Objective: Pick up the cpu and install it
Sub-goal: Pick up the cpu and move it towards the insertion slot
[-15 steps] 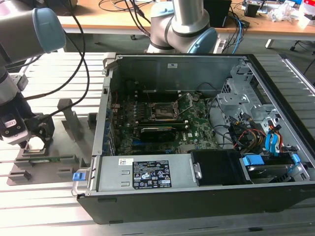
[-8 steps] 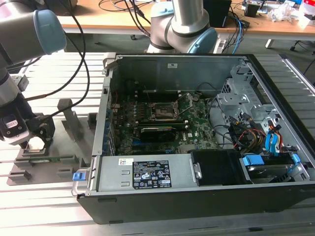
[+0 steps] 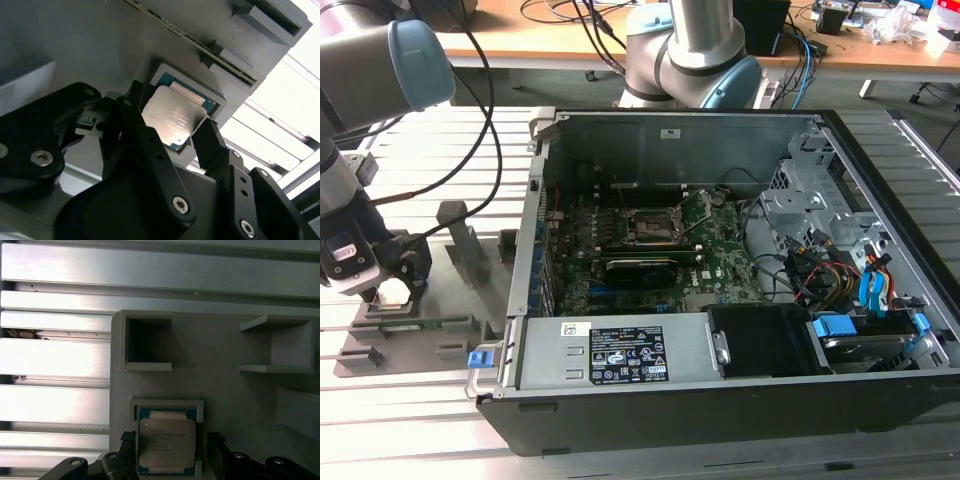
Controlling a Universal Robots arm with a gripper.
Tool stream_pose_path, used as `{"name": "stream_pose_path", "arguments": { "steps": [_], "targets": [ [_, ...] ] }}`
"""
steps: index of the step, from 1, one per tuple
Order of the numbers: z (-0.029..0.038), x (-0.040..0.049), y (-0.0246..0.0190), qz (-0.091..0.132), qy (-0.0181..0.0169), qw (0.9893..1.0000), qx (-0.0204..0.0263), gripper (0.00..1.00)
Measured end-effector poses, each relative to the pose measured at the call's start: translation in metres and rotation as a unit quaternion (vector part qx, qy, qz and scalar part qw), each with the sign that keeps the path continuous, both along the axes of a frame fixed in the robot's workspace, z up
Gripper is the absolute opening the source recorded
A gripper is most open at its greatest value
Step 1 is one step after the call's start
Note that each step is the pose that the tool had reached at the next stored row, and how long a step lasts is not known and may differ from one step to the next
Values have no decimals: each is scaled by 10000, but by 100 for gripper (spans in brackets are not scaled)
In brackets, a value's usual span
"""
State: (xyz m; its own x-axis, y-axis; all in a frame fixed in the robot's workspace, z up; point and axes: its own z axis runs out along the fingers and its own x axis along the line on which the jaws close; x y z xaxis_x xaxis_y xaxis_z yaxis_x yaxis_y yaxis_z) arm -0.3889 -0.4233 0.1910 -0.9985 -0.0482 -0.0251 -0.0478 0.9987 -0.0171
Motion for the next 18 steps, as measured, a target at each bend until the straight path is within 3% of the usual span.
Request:
{"name": "stream_pose_path", "arguments": {
  "steps": [3, 18],
  "targets": [
    [1, -1, 0, 0, 0, 10000, -1, 54],
    [0, -3, 0, 1, 0, 10000, 0, 54]
  ]
}}
